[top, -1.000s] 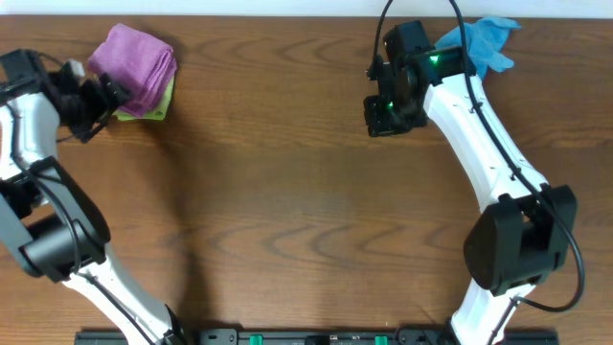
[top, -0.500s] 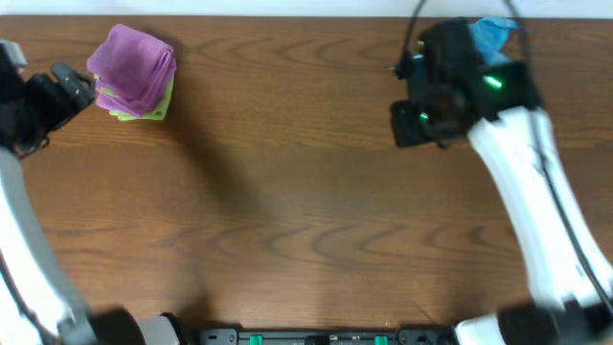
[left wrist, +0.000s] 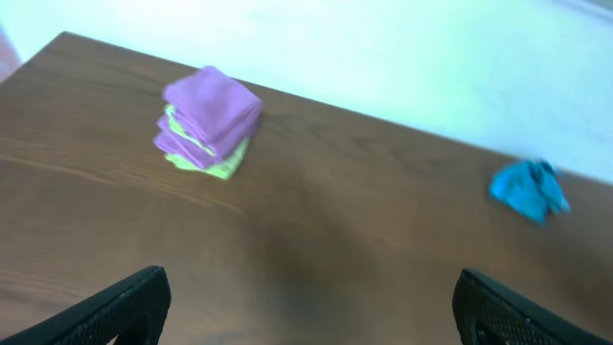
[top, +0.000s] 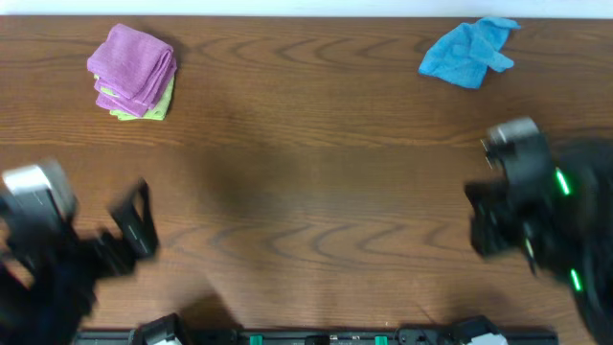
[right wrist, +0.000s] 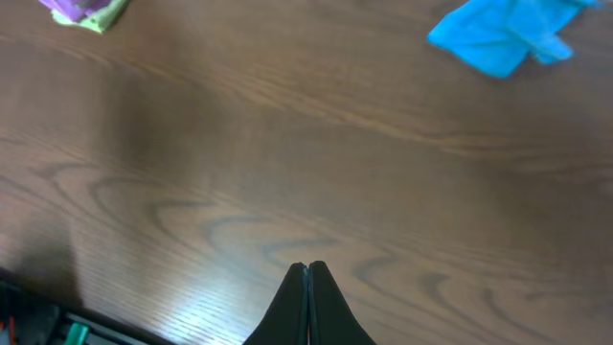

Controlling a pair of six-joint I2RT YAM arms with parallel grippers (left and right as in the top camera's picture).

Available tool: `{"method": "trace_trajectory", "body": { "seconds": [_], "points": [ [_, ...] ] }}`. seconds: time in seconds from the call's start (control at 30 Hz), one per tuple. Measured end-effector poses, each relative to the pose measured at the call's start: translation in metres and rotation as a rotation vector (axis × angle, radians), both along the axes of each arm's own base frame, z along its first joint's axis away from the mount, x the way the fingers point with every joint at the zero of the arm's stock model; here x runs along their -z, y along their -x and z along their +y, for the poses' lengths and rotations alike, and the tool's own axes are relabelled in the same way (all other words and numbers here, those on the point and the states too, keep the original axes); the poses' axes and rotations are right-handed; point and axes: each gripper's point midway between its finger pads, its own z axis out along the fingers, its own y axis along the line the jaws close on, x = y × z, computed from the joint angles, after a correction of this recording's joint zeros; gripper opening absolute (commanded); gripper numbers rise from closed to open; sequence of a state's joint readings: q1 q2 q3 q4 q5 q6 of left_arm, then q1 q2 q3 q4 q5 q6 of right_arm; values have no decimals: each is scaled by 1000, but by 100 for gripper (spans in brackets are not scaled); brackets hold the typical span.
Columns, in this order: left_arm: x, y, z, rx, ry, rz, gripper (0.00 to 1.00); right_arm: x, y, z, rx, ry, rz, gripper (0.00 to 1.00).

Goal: Fold the cloth

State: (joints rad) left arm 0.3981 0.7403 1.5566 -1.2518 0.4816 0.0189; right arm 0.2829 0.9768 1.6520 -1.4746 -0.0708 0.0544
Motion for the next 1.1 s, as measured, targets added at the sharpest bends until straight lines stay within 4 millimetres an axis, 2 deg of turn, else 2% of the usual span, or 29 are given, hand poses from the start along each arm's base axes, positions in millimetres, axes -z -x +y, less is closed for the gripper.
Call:
{"method": "trace_trajectory", "body": {
  "seconds": [0.07,0.17,0.2,0.27,0.3,1.1],
  "points": [
    [16,18,-13,49,-17,1,95,5,20,-6,1,-12,-48,2],
    [48,34,-27,127,-27,41,95,31,51,-16,2,-17,-84,2],
    [59,37,-31,151,-30,57,95,40,56,-18,3,-18,-88,8],
    [74,42,-35,182,-28,84,95,55,64,-20,6,-16,-88,50],
    [78,44,-36,192,-32,90,95,60,66,-21,3,-14,-93,99],
    [81,49,-42,228,-14,98,95,63,71,-23,17,-35,-112,99]
  ]
}}
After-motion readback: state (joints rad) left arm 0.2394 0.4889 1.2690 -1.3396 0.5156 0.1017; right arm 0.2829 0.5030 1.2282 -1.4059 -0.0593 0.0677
